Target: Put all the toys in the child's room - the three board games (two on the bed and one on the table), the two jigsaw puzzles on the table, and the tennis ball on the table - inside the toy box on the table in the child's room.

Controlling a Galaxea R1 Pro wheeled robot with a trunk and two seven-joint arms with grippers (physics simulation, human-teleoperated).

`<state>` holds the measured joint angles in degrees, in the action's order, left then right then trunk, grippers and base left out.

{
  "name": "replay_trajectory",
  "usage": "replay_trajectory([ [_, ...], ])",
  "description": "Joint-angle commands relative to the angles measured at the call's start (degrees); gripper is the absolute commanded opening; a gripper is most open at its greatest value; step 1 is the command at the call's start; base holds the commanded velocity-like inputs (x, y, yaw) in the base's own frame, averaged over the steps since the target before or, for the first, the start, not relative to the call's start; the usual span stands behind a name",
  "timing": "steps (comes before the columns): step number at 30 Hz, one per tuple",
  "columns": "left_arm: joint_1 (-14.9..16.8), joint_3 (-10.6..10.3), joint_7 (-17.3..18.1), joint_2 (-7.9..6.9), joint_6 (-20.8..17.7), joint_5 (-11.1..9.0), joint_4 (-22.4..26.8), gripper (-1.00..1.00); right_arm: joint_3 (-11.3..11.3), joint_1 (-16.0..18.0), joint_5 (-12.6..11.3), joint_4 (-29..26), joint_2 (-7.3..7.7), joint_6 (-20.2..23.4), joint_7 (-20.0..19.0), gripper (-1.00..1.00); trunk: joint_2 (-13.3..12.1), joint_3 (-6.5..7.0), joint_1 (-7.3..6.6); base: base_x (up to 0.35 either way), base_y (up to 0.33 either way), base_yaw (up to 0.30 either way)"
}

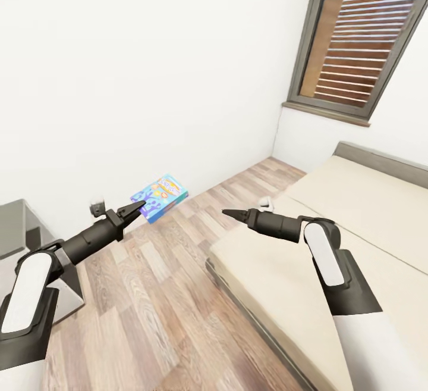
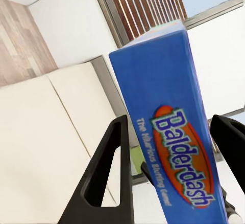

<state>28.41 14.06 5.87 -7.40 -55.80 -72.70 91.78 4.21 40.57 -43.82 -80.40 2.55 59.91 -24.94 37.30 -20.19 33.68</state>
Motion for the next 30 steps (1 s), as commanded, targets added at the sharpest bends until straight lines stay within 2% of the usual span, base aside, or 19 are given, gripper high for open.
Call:
replay_trajectory([
  [1, 0.07, 0.09, 0.56, 0.02, -0.27, 0.20, -0.02, -1.00, 0.01, 0.04, 0.57, -0.02, 0.03, 0.09, -0.55, 1.00, -0.35, 0.13, -0.21, 0.000, 0.000, 0.286],
  [30, 0.07, 0.05, 0.46, 0.02, -0.27, 0.28, -0.02, -1.00, 0.02, 0.04, 0.67, -0.02, 0.05, 0.09, -0.55, 1.00, -11.98, 5.94, -6.58, 0.000, 0.000, 0.286],
])
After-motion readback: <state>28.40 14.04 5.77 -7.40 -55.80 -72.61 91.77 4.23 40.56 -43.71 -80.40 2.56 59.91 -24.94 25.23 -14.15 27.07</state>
